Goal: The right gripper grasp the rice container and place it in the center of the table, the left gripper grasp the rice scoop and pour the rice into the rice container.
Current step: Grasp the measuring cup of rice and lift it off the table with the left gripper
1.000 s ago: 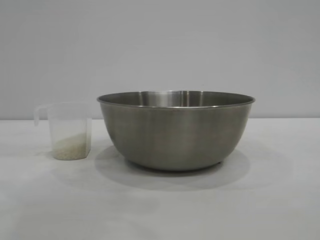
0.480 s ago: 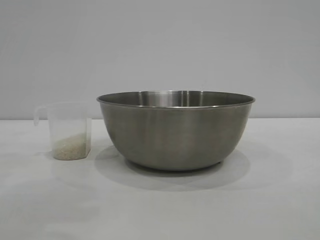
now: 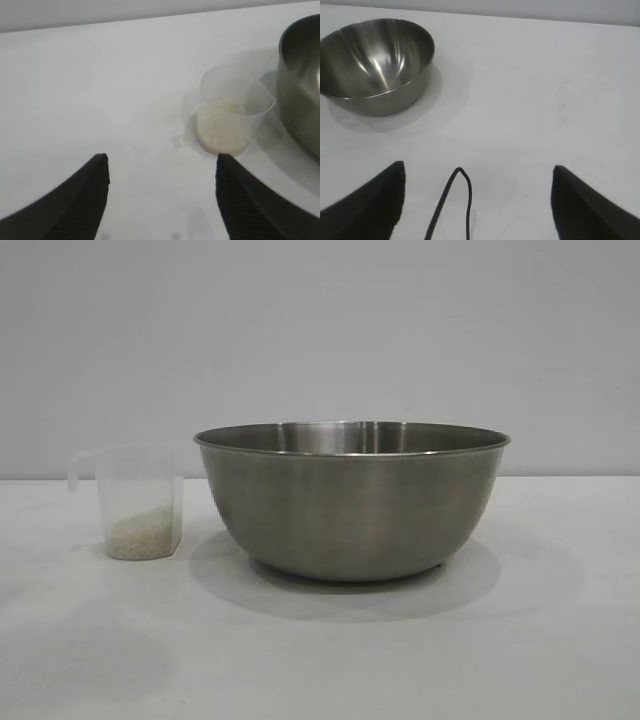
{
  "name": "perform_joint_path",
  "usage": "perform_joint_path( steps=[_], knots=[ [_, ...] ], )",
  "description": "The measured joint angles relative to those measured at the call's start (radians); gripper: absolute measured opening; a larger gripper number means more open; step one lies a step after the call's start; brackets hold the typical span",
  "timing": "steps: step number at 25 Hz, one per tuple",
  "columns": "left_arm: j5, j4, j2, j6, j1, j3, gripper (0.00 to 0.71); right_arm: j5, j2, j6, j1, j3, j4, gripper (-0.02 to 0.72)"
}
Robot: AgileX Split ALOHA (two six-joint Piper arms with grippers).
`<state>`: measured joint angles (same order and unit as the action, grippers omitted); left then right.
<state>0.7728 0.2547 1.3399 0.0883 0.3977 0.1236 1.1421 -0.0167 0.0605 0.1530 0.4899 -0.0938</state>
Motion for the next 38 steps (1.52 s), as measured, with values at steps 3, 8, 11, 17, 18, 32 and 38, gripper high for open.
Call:
perform_joint_path(
  steps=[3,8,11,17,18,32,38],
  knots=[
    [0.147,-0.059,0.126,-0.032,0.000,0.000,0.397,0.000,0.000,0.000,0.000,0.000,0.000,0.515],
    [0.346,-0.073,0.367,-0.094,0.000,0.004,0.397,0.000,0.000,0.000,0.000,0.000,0.000,0.515],
    [0.359,-0.073,0.464,-0.125,0.000,0.027,0.397,0.000,0.000,0.000,0.000,0.000,0.000,0.515],
    [0.364,-0.073,0.499,-0.139,0.000,0.084,0.397,0.000,0.000,0.000,0.000,0.000,0.000,0.515],
    [0.364,-0.073,0.503,-0.139,0.000,0.092,0.397,0.000,0.000,0.000,0.000,0.000,0.000,0.515],
    [0.364,-0.048,0.584,-0.139,0.000,0.163,0.235,0.000,0.000,0.000,0.000,0.000,0.000,0.515],
    [0.364,-0.040,0.584,-0.139,0.000,0.171,0.235,0.000,0.000,0.000,0.000,0.000,0.000,0.515]
  ],
)
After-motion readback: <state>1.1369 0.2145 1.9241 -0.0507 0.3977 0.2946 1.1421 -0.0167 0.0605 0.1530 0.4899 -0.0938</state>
